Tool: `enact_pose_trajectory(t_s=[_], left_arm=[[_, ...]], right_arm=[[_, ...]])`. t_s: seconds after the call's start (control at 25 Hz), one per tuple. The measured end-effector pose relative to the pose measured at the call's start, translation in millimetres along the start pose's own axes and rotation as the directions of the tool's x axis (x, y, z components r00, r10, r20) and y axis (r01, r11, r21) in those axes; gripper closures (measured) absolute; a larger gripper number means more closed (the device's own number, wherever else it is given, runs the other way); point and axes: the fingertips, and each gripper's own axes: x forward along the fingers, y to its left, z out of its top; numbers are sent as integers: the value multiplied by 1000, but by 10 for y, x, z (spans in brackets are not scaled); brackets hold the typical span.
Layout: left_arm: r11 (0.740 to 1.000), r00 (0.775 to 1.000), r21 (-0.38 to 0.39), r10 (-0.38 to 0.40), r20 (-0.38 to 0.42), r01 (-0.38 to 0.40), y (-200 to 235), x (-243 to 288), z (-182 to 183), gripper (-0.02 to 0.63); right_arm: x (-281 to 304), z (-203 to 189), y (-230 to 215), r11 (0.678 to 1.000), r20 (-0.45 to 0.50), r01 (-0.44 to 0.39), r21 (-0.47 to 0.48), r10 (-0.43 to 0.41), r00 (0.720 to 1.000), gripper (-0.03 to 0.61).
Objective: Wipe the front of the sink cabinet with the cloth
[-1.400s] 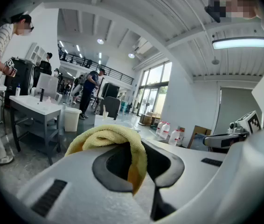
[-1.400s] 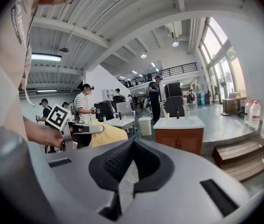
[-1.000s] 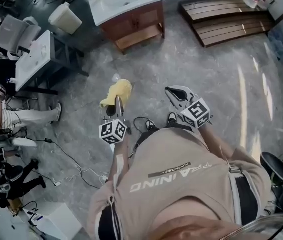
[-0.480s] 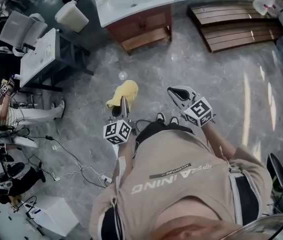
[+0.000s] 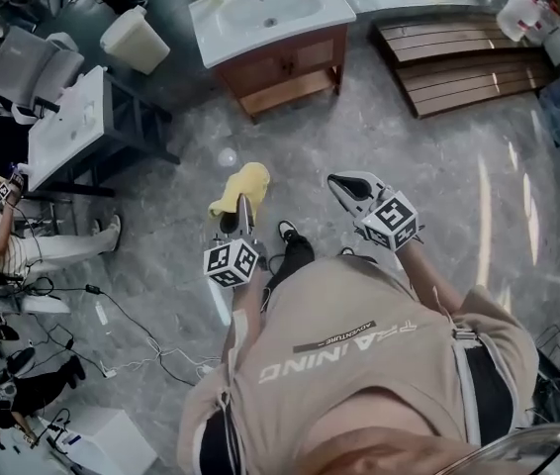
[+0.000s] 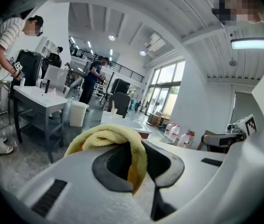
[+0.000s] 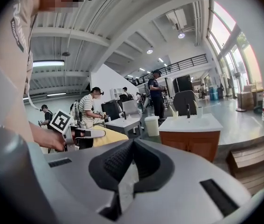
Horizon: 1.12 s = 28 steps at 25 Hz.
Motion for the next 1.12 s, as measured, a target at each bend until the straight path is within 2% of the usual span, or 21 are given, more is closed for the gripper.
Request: enact_pose_trajectory(t_s=[0.24, 0.36, 0.56, 0.72, 0.96, 1.12], left_arm=[[996, 998, 60, -69, -11, 70, 623, 475, 408, 565], [991, 995, 78, -103, -19, 104, 828, 713, 537, 565], [988, 987, 0, -156, -35, 156, 1112, 1036, 683, 565], [984, 983, 13, -178, -49, 179, 1292, 1264, 687, 565], [985, 982, -27, -174, -77, 173, 1294, 1540, 657, 565], [985, 984, -59, -164, -74, 160, 1292, 1758, 747, 565]], right_arm=[[811, 485, -56, 999, 33, 36, -29, -35, 999, 566], [1090, 575, -135, 997, 40, 72, -33, -71, 997, 566], [1376, 596, -330, 986, 41, 157, 50, -159, 986, 566], [1573, 596, -463, 977, 30, 201, 75, -203, 979, 566], [1678, 627, -659, 980, -14, 196, 46, -196, 981, 566], [1906, 614, -899, 985, -27, 160, 60, -158, 987, 566]])
